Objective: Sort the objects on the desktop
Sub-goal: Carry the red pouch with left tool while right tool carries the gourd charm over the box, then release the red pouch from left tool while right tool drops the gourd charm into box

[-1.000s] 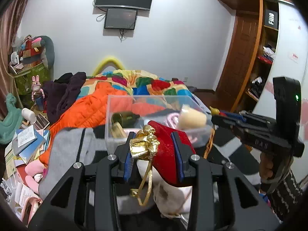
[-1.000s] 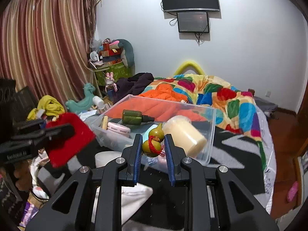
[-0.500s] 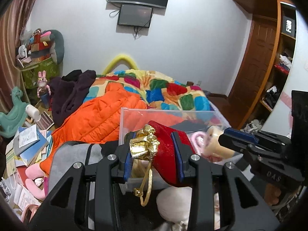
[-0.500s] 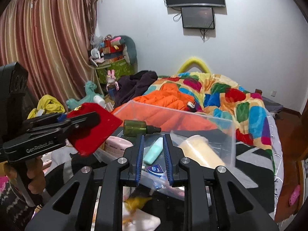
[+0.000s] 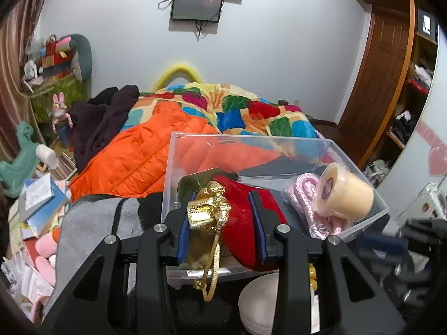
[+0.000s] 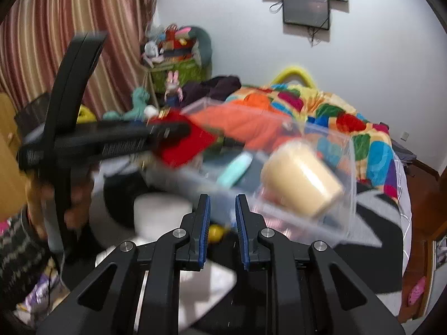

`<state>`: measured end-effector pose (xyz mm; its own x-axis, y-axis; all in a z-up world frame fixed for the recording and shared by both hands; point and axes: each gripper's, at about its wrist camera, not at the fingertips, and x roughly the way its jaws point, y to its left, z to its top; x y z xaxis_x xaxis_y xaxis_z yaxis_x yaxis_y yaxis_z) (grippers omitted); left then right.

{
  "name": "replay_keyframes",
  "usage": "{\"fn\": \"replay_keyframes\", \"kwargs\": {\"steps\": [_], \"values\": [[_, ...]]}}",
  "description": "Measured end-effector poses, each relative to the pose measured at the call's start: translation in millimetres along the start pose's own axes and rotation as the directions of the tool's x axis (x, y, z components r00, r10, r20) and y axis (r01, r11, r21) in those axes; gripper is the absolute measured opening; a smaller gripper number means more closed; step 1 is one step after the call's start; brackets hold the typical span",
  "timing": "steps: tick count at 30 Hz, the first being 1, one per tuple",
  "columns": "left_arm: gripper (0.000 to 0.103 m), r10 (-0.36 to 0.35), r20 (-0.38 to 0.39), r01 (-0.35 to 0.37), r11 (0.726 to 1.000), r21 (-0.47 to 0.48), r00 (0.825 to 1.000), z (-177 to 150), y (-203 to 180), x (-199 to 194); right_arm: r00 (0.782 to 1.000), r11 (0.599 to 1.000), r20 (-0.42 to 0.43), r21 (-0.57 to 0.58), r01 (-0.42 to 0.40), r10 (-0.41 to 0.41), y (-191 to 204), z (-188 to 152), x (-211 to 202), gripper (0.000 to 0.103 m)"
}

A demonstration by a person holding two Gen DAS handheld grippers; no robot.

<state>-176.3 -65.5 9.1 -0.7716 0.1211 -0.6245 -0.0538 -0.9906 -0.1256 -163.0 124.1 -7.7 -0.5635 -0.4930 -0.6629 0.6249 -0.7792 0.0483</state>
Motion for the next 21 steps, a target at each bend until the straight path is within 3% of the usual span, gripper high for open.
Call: {"fn": "replay_keyframes", "kwargs": {"steps": [3, 8, 14, 21], "values": [[0.038, 0.035, -0.008, -0.035, 0.999, 0.037, 0.999, -1, -7, 4, 0.999, 1.0, -0.046, 0.008, -0.011, 0.011, 2, -11, 6, 0.017], [0.044, 0.054, -0.005, -0.054, 0.997, 0.054, 0.999, -3, -11, 6, 0.991, 0.996, -0.115, 0.065, -0.062, 0.069, -3, -19, 24, 0.026], [0.047, 0.062, -0.001, -0.062, 0.995, 0.073, 0.998, -5, -11, 7, 0.983, 0.998, -0.177, 0.049, -0.042, 0.05, 3, -23, 47, 0.028], [0.057, 0.054, 0.009, -0.055, 0.993, 0.103, 0.998, -10, -15, 6, 0.983, 0.999, -0.183, 0.045, -0.013, 0.021, 1, -19, 59, 0.033]]}}
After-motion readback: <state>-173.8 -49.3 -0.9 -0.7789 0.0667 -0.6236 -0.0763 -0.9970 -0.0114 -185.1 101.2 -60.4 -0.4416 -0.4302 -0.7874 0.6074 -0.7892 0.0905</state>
